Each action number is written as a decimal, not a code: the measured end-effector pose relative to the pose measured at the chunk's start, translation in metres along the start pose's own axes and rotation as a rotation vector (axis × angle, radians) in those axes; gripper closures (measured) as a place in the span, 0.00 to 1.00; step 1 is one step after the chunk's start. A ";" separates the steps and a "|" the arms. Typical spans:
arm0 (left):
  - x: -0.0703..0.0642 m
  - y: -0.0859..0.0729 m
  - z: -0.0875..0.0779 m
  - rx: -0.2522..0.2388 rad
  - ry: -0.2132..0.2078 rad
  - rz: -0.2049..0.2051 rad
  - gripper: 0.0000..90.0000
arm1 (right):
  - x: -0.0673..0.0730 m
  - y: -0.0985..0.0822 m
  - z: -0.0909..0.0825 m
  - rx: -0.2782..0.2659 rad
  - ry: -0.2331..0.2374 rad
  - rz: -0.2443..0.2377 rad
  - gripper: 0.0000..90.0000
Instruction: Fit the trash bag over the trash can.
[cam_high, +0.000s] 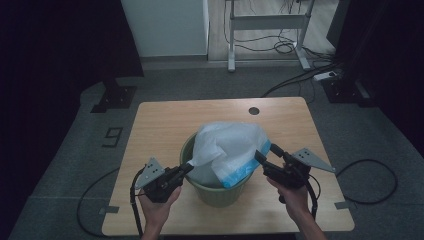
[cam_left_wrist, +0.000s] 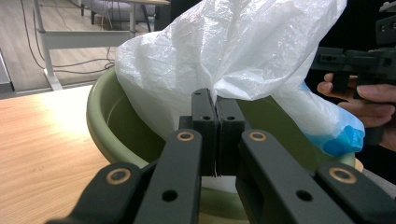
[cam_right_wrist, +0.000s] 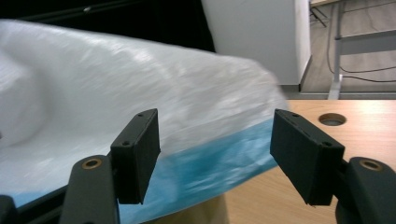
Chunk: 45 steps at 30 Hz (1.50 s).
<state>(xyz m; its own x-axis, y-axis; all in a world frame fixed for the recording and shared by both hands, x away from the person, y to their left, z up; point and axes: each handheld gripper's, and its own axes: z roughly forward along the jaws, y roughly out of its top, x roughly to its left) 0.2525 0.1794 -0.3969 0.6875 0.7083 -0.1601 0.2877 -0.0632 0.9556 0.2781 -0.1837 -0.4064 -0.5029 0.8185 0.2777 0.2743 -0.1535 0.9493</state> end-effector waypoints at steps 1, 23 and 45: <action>0.000 0.000 0.000 -0.001 -0.002 -0.002 0.98 | 0.003 -0.001 0.001 0.008 0.002 -0.012 0.38; -0.011 0.008 0.011 0.025 -0.101 0.075 0.98 | -0.001 0.065 -0.020 -0.117 -0.100 -0.136 0.99; -0.015 0.046 -0.018 -0.017 -0.186 0.166 0.36 | 0.018 0.088 -0.012 -0.121 -0.022 -0.211 0.99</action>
<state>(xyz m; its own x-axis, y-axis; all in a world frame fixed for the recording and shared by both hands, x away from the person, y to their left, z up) 0.2439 0.1787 -0.3465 0.8359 0.5473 -0.0422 0.1506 -0.1549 0.9764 0.2837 -0.1892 -0.3164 -0.5206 0.8510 0.0690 0.0641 -0.0417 0.9971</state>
